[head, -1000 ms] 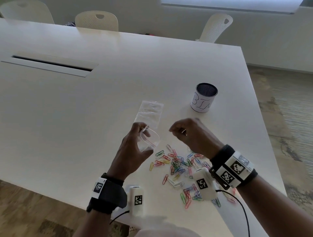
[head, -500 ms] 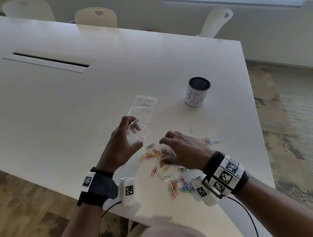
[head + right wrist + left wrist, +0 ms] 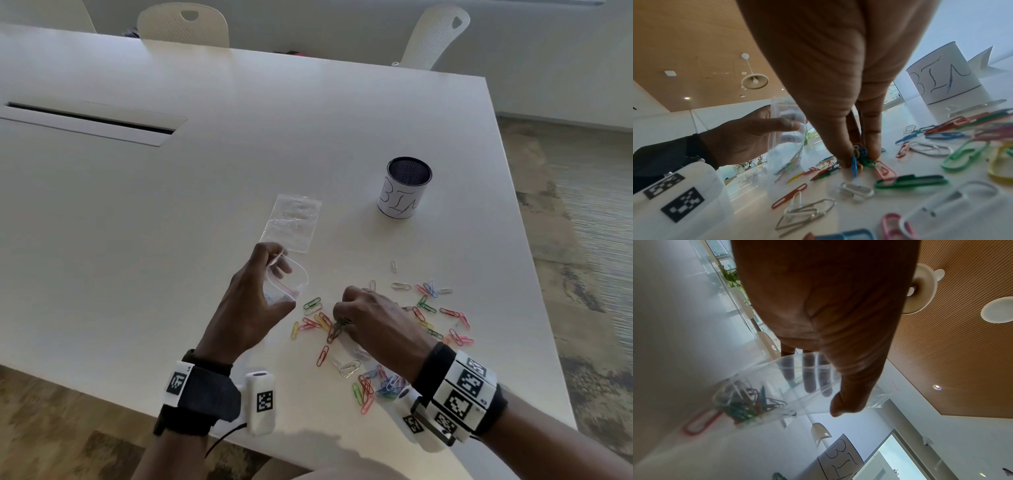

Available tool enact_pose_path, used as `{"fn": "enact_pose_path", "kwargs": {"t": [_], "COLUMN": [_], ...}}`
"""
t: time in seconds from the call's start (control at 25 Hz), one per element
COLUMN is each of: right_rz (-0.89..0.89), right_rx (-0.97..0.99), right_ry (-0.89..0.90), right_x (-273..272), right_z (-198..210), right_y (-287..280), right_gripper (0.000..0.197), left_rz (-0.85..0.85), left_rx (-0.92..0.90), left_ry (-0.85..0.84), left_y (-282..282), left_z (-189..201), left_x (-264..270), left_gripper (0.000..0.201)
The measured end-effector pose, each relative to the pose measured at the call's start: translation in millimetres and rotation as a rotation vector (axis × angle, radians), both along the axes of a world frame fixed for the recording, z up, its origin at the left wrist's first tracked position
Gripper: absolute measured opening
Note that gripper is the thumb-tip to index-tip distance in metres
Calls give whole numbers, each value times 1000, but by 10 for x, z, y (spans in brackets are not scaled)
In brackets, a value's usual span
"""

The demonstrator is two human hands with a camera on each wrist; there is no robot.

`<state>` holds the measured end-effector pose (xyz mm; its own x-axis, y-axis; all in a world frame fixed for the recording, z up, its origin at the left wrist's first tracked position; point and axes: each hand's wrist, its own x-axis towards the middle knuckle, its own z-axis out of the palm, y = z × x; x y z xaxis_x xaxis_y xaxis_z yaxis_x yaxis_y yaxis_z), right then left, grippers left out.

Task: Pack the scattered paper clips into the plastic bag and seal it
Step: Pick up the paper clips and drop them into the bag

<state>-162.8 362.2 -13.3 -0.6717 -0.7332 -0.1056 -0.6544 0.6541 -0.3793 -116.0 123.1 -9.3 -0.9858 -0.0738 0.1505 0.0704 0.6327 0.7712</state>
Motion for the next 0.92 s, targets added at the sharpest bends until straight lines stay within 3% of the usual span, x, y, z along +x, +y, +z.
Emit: {"fn": "enact_pose_path", "kwargs": {"t": [0.4,0.48,0.6,0.76,0.92], "right_rz": [-302,-415,-559,-551,-447], "right_rx": [-148,-257,-586,-941,-931], "right_ry": [-118,-228,-457,-540,-371], "right_x": [-109,-130,-101,-10,-9], "right_z": [60,130,317,677,744], "right_y": [11,37,7,-235,-598], "right_gripper": [14,14,13,15,11], "left_rz": [-76,-94,-109,-132,-127], "left_rx": [95,101,116,136,138], "left_ry": [-34,-23,-15,-4,-10], "left_y": [-40,-58,-90,-100,-113], "left_z": [-26,-42,-74,-76,-66], "left_x": [32,24,19,39,43], "left_gripper": [59,58,59,59,63]}}
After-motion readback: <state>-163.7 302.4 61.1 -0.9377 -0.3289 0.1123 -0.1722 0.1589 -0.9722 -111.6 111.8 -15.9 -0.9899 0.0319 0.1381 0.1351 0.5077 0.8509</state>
